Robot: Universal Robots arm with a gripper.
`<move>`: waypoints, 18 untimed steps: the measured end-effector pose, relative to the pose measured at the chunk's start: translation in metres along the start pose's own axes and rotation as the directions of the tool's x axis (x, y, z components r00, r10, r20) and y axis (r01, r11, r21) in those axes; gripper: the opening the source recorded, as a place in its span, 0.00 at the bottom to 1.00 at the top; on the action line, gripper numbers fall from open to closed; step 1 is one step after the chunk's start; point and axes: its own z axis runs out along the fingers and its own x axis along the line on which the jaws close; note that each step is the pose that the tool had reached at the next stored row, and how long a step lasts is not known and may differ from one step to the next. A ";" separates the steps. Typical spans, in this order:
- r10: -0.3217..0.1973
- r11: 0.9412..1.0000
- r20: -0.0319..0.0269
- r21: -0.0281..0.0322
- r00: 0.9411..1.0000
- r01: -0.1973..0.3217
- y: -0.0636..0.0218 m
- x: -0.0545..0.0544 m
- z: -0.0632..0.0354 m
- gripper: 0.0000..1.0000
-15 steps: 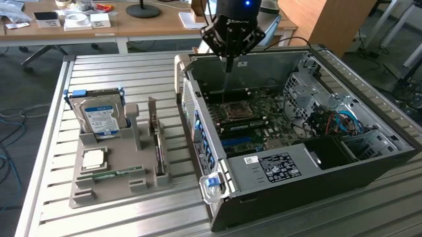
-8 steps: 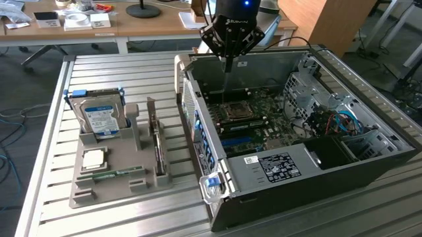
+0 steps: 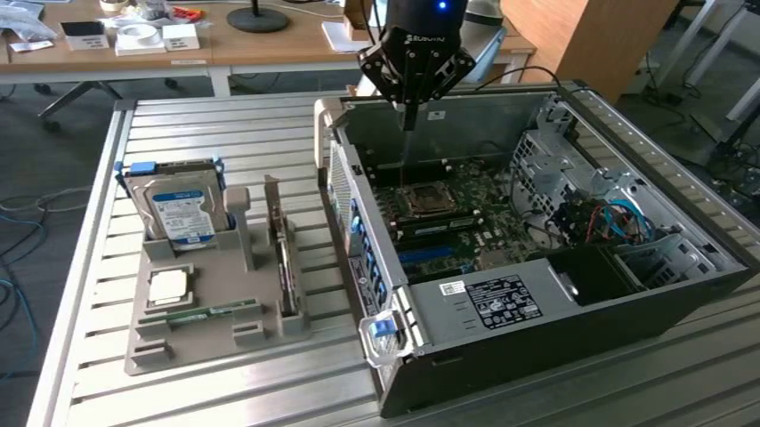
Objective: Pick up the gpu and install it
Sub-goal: 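Reach for the gpu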
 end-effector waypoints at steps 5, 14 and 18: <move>0.000 1.000 0.000 0.000 1.000 0.000 -0.0002 0.002 -0.0001 0.11; 0.000 1.000 0.000 0.000 1.000 0.000 -0.0004 0.005 -0.0002 0.11; 0.000 1.000 0.000 0.000 1.000 0.000 -0.0005 0.006 -0.0002 0.11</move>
